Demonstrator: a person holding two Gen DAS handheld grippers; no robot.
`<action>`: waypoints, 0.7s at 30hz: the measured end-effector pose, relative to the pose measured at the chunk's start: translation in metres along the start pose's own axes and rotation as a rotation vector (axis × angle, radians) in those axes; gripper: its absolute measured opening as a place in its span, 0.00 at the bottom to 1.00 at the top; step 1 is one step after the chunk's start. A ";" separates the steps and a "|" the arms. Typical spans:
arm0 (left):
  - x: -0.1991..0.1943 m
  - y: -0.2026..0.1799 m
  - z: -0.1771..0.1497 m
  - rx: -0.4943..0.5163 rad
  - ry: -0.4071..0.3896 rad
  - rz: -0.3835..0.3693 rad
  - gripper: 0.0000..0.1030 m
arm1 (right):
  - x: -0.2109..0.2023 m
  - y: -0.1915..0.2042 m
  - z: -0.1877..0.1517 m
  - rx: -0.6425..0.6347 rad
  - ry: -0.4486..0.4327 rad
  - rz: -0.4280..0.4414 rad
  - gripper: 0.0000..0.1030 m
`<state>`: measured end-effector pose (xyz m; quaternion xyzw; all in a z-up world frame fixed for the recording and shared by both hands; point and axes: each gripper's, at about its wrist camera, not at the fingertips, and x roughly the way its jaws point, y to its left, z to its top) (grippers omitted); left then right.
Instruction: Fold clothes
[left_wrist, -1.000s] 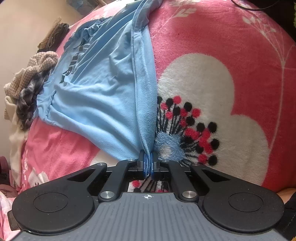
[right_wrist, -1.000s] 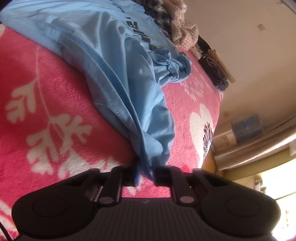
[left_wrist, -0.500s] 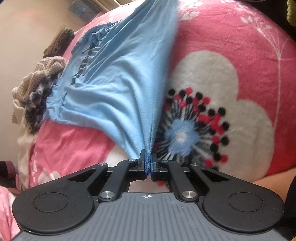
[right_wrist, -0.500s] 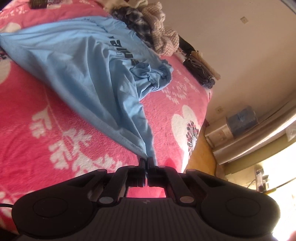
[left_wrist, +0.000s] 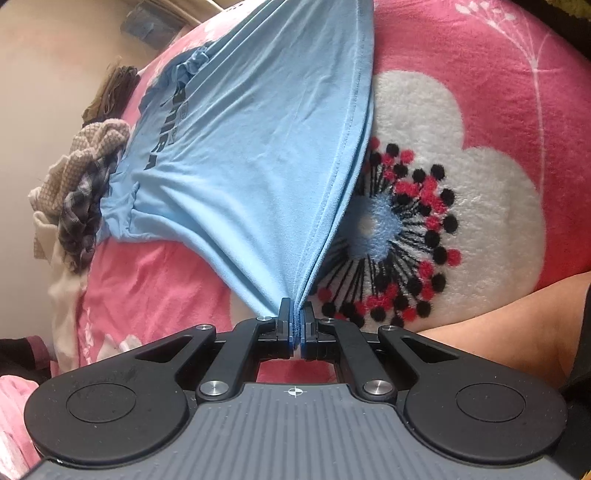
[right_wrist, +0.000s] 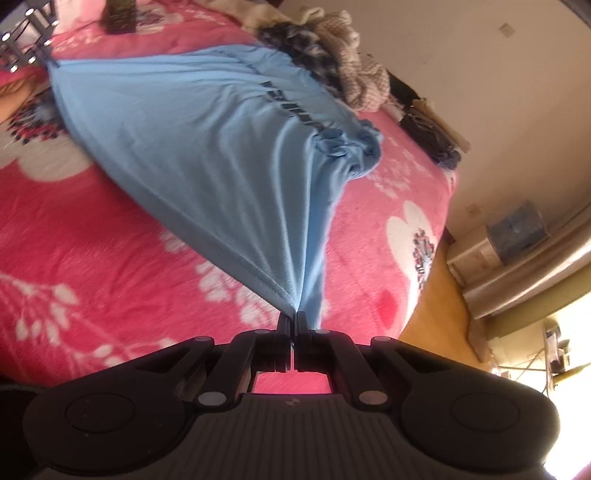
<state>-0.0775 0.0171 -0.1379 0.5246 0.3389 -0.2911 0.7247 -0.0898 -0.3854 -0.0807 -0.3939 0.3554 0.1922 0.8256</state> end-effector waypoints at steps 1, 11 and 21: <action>0.000 0.000 0.000 0.003 -0.002 -0.004 0.01 | 0.001 0.001 -0.001 -0.006 0.006 0.003 0.00; 0.010 -0.001 0.002 -0.049 0.015 -0.079 0.01 | 0.032 0.018 -0.015 -0.074 0.089 0.073 0.00; 0.016 -0.002 0.002 -0.107 0.047 -0.139 0.04 | 0.049 0.023 -0.017 -0.063 0.168 0.129 0.01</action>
